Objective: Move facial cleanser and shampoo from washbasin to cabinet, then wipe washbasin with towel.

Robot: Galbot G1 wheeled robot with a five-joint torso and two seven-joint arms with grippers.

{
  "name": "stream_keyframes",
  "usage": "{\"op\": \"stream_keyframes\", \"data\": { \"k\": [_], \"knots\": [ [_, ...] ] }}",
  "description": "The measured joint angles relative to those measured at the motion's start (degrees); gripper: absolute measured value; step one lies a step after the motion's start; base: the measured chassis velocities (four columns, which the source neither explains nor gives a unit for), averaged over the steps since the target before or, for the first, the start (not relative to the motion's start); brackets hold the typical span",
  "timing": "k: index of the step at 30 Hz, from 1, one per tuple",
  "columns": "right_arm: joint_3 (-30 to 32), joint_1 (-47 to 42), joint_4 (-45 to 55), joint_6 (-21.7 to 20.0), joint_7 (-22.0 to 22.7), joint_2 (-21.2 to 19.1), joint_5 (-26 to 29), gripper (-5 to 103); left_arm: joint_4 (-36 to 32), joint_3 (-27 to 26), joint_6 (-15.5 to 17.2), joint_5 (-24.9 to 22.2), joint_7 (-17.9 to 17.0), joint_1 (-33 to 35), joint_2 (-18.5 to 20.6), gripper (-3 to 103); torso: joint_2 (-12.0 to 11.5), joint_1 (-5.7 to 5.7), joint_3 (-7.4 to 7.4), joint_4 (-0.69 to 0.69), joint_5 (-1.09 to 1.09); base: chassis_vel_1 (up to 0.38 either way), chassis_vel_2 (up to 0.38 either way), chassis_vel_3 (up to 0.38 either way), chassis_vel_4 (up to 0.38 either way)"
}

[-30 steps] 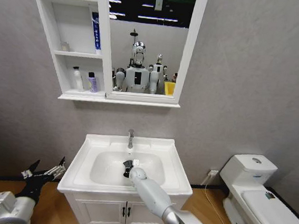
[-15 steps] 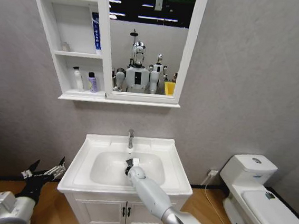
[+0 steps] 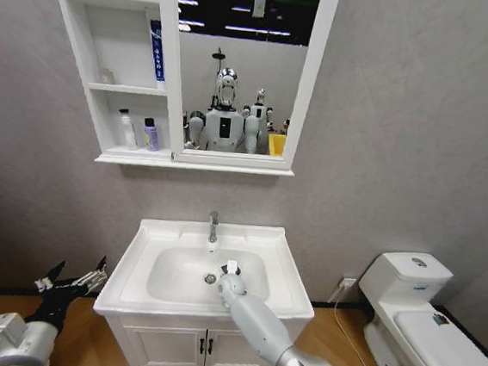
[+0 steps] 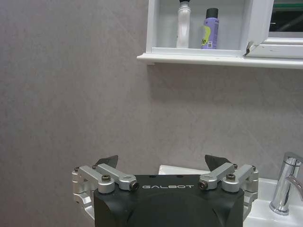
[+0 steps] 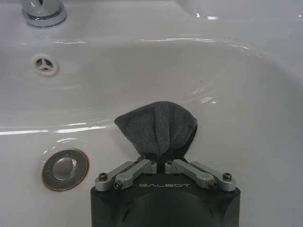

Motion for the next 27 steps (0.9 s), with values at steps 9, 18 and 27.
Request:
{"op": "stream_keyframes", "data": {
  "k": [9, 18, 27],
  "knots": [
    [2.41, -0.88, 3.60, 1.13, 0.17, -3.79, -1.58, 3, 0.00, 0.00, 0.00, 0.00, 0.00, 0.00, 0.00, 100, 0.00, 0.00, 0.00, -0.01, 0.00, 0.000, 0.000, 0.000, 0.000],
    [1.63, 0.41, 8.46, 5.80, -5.03, -7.61, -13.73, 3, 0.00, 0.00, 0.00, 0.00, 0.00, 0.00, 0.00, 100, 0.00, 0.00, 0.00, -0.03, -0.01, 0.000, 0.000, 0.000, 0.000],
    [4.63, 1.51, 17.02, 11.23, -8.98, -9.74, -25.69, 3, 0.00, 0.00, 0.00, 0.00, 0.00, 0.00, 0.00, 100, 0.00, 0.00, 0.00, 0.00, -0.02, 0.000, 0.000, 0.000, 0.000]
  ]
}}
